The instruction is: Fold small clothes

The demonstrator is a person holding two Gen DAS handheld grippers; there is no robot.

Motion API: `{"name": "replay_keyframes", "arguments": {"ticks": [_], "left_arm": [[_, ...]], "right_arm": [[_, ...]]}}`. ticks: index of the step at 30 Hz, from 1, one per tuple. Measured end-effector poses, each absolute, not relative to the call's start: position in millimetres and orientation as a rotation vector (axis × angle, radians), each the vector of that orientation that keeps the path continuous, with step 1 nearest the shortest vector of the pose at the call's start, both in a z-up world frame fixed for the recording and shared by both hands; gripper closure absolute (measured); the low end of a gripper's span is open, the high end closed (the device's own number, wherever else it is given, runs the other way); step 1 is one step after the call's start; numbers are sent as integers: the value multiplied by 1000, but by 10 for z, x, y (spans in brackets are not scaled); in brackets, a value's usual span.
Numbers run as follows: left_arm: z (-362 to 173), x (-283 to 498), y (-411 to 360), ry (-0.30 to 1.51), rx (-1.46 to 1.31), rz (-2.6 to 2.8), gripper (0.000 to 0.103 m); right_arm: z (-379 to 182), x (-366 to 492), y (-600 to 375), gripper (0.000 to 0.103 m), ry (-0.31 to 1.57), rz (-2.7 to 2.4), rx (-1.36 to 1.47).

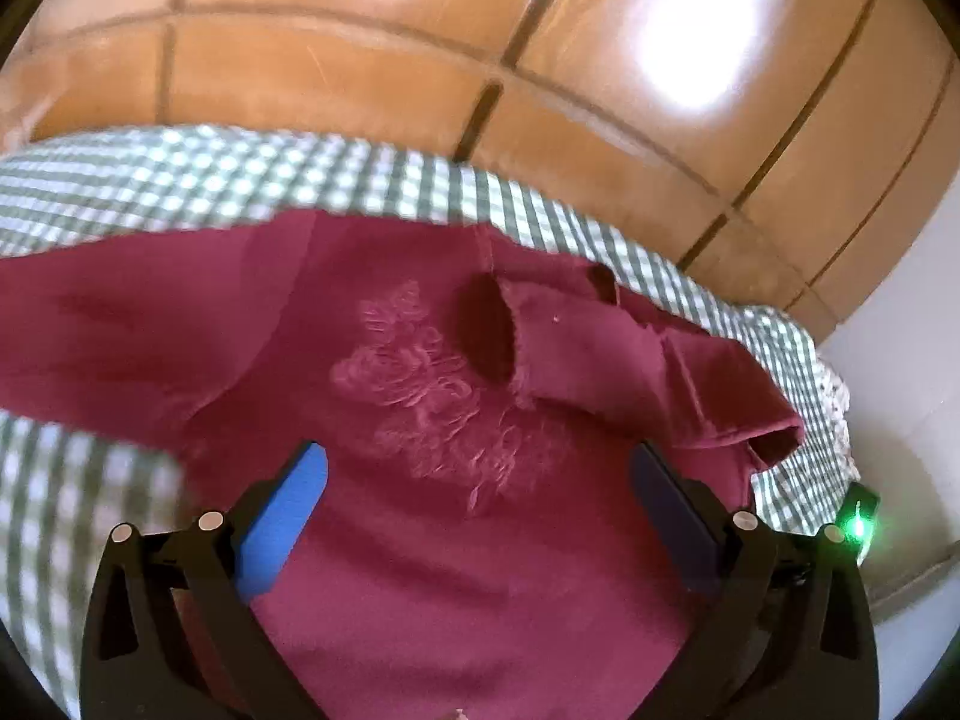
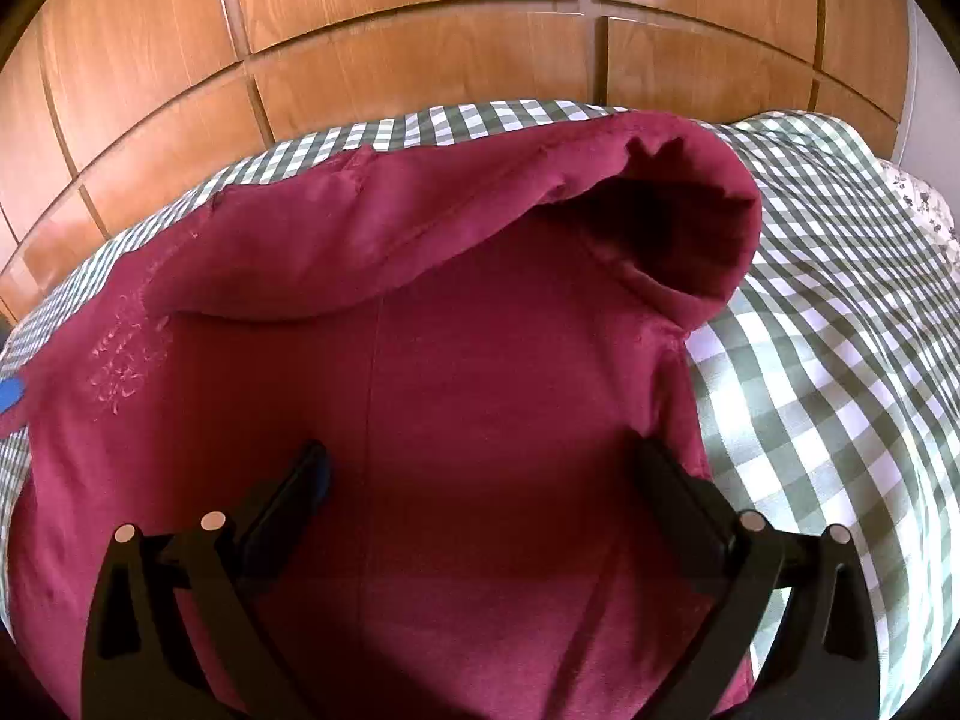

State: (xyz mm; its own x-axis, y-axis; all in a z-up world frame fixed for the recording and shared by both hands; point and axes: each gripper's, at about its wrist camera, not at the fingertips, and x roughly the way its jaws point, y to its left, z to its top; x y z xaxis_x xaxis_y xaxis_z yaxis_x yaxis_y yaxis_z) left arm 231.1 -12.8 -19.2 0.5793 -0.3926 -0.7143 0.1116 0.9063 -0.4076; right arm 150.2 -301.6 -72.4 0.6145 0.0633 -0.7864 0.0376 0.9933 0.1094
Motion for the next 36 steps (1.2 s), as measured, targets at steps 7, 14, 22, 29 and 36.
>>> {"name": "replay_keyframes", "arguments": {"ticks": [7,14,22,29,36], "left_arm": [[-352,2920,-474,1070,-404,-309,4],[-608,3287,-711,1151,-406,-282,47],[-344,3220,-532,1027,-497,-387,95],[173,2966,-217,881,-506,-439,95],[119,2802,104,870,-443,-326,97]], "right_arm": [[-716,1501,-3028,2,900,29,145],[-716,1489,-3047,2,898,31,149],[-601,1441,-3348,2,857,181,407],[-628,1680,-3950,2,747,384,987],[-755,1873,-4193,2,732,308,1089]]}}
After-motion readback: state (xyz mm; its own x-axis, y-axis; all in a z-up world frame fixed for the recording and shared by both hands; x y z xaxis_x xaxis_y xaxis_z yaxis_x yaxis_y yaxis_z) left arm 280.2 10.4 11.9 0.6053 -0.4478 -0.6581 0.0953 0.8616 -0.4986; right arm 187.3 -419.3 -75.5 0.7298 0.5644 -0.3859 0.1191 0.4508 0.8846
